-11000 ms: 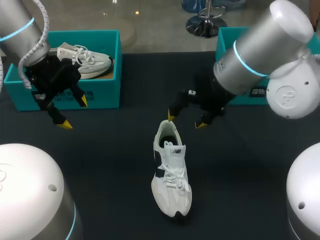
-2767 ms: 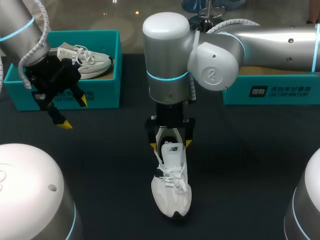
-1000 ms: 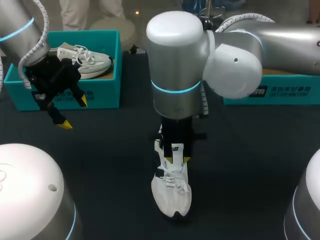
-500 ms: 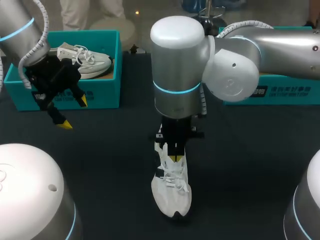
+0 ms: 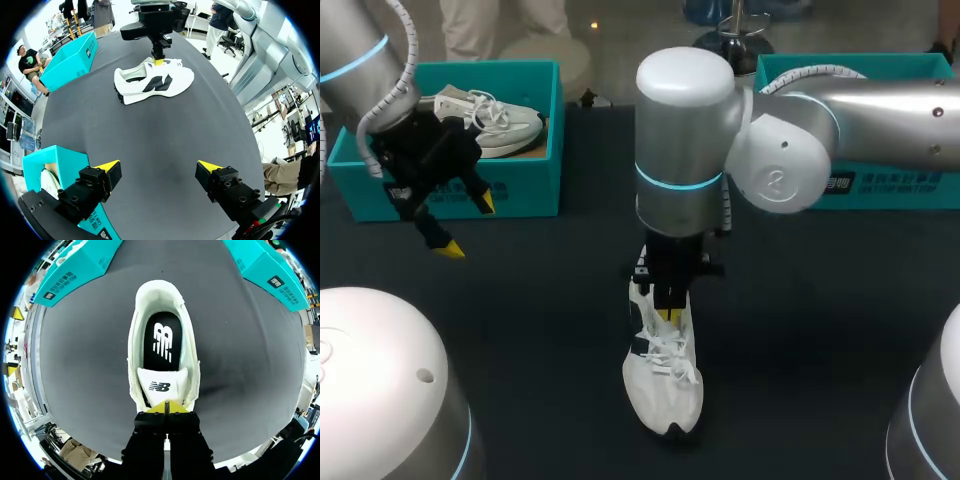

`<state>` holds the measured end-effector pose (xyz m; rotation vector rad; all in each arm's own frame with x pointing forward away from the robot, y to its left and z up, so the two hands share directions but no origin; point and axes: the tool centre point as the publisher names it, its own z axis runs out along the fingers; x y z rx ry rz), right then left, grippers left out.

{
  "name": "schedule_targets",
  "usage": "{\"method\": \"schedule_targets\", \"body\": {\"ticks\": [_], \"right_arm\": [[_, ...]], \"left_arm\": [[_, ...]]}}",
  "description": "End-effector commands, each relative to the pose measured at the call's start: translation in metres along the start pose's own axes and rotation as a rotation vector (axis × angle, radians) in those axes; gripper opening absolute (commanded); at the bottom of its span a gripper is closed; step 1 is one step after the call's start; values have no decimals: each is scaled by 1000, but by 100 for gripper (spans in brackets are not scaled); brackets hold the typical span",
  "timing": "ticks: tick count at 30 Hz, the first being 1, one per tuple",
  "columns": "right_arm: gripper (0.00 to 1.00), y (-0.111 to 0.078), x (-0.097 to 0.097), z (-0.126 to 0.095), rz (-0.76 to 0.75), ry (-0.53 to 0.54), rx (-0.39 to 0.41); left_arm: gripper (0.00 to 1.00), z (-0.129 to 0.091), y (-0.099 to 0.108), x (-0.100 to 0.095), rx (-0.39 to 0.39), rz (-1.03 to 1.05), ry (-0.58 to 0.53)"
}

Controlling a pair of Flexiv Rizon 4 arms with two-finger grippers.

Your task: Take the shoe out of the shoebox, open the shoe tongue, remove and reinsert the insole, then place the shoe into the shoebox

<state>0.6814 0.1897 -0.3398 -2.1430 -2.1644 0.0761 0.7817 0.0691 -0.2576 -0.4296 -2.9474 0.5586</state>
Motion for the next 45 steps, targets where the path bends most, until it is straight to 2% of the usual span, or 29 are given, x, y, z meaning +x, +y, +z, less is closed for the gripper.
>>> {"method": "schedule_targets", "body": {"ticks": [1,5,10,13,18,21,23,25,28,29,30,45], "right_arm": [[0,2,1,4,-4,6,3],[0,3,0,2,-7,6,3],[0,1,1,-18,-54,-7,-45],[0,4,5,-31,-174,-9,-102],[0,8,8,-51,-490,-49,-227],[0,11,9,-60,-650,-40,-263],[0,14,12,-67,-791,-41,-237],[0,19,16,-70,-856,-76,-193],[0,25,21,-72,-956,-59,-151],[31,27,21,-73,-949,-65,-132],[100,27,21,-73,-949,-65,-132],[100,27,21,-73,-949,-65,-132]], "left_arm": [[100,0,0,0,-3,0,1],[100,0,0,0,-3,0,1],[100,0,0,0,-3,0,1],[100,0,0,0,-3,0,1],[100,0,0,0,-3,0,1],[100,0,0,0,-3,0,1],[100,0,0,0,-3,0,1],[100,0,0,0,-3,0,1],[100,0,0,0,-3,0,1],[100,0,0,0,-3,0,1],[100,0,0,0,-3,0,1],[100,0,0,0,-3,0,1]]}}
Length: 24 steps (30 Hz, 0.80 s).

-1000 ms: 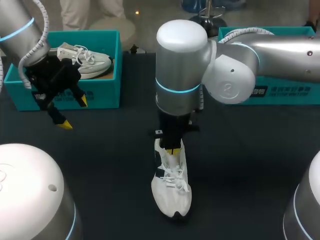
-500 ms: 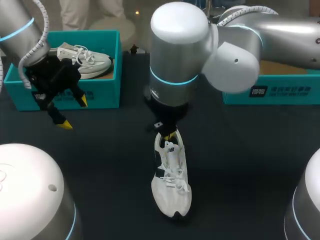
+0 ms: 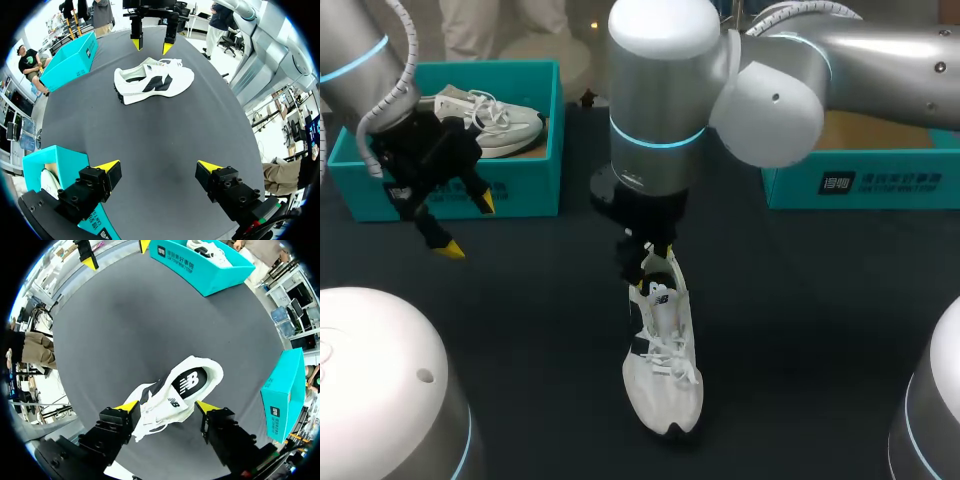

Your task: Take the shoe out of the shoebox, open the shoe tongue, remove and reinsert the insole, then place the shoe into the shoebox

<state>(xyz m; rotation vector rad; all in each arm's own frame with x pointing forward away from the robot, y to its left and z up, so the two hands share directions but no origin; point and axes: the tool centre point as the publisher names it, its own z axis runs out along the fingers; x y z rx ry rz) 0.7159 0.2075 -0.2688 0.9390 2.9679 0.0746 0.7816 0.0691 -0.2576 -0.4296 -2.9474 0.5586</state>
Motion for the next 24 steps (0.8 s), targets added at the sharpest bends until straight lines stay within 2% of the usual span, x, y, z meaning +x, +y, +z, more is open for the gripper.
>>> {"method": "schedule_targets", "body": {"ticks": [1,9,15,17,19,24], "right_arm": [[100,1,1,1,0,0,3],[100,1,1,1,0,0,3],[100,7,-6,4,-148,-64,13],[100,11,-7,4,-246,-95,-34],[100,14,-9,6,-317,-111,-27],[100,18,-15,7,-473,-140,-88]], "left_arm": [[100,0,0,0,-3,0,1],[100,0,0,0,-3,0,1],[100,0,0,0,-3,0,1],[100,0,0,0,-3,0,1],[100,0,0,0,-3,0,1],[100,0,0,0,-3,0,1]]}}
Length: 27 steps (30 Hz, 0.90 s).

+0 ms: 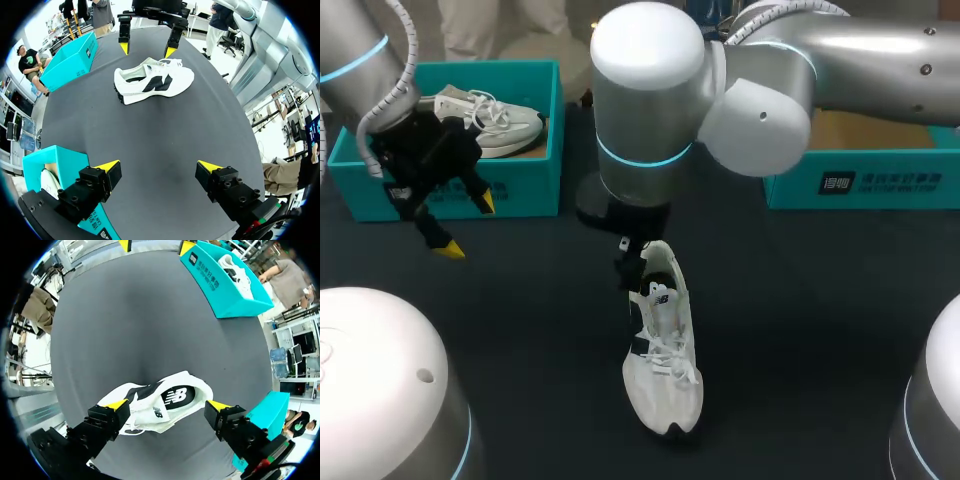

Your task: Take the shoe out of the shoebox, open the shoe tongue, remove and reinsert the insole, then place the shoe into the shoebox

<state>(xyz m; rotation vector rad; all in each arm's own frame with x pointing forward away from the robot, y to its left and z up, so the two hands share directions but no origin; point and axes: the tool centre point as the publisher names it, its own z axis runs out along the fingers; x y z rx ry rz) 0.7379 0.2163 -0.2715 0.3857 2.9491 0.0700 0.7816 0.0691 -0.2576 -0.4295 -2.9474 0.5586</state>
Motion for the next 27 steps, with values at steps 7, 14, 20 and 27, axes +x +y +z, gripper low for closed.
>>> {"method": "schedule_targets", "body": {"ticks": [7,14,20,27], "right_arm": [[100,-10,-19,16,-203,47,72],[100,-13,-26,17,-172,60,116],[100,-13,-26,17,-172,60,116],[100,-13,-26,17,-172,60,116]], "left_arm": [[100,0,0,0,-3,0,1],[100,0,0,0,-3,0,1],[100,0,0,0,-3,0,1],[100,0,0,0,-3,0,1]]}}
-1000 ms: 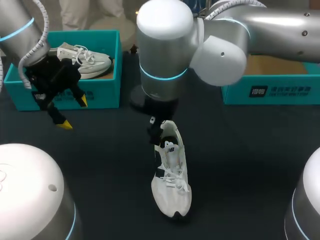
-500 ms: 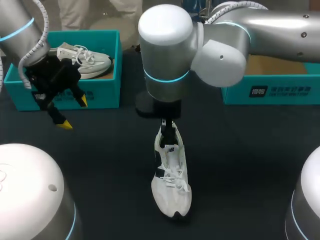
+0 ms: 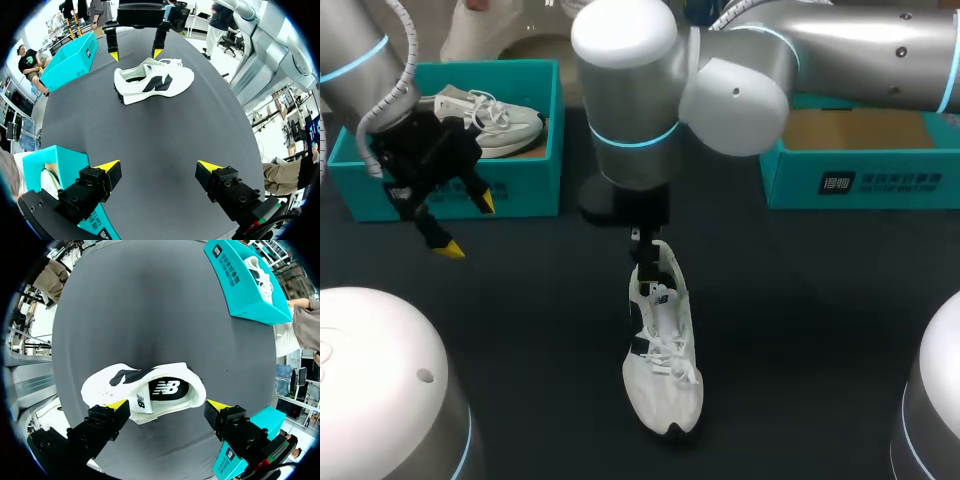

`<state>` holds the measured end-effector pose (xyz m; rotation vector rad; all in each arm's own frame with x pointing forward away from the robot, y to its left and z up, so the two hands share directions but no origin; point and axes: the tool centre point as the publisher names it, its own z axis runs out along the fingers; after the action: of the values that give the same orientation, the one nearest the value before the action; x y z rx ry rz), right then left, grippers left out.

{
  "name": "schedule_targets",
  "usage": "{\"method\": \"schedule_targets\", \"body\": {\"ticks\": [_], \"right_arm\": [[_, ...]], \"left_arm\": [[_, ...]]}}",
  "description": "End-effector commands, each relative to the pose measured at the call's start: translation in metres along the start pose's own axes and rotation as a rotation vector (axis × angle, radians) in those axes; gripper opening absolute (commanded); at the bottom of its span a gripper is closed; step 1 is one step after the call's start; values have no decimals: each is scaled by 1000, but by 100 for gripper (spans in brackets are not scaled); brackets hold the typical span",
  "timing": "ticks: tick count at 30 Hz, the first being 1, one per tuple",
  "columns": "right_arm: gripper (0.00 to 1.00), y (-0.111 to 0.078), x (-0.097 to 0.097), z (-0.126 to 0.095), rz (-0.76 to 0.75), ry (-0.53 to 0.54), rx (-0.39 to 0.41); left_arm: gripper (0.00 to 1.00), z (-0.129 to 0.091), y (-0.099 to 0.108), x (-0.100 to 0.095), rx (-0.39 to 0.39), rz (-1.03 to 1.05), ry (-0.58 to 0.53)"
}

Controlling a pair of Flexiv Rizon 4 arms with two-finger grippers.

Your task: Take the shoe out of the shoebox, open the shoe tongue, remove and reinsert the insole, then place the shoe into the shoebox

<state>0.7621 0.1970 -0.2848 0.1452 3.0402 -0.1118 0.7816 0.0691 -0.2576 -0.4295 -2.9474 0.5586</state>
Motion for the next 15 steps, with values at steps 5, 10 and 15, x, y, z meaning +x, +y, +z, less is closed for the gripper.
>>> {"method": "schedule_targets", "body": {"ticks": [5,10,15], "right_arm": [[100,-4,-7,1,-3,-16,-4],[100,-9,-20,2,2,-25,2],[100,-12,-33,10,-6,-32,-18]], "left_arm": [[100,0,0,0,-3,0,1],[100,0,0,0,-3,0,1],[100,0,0,0,-3,0,1]]}}
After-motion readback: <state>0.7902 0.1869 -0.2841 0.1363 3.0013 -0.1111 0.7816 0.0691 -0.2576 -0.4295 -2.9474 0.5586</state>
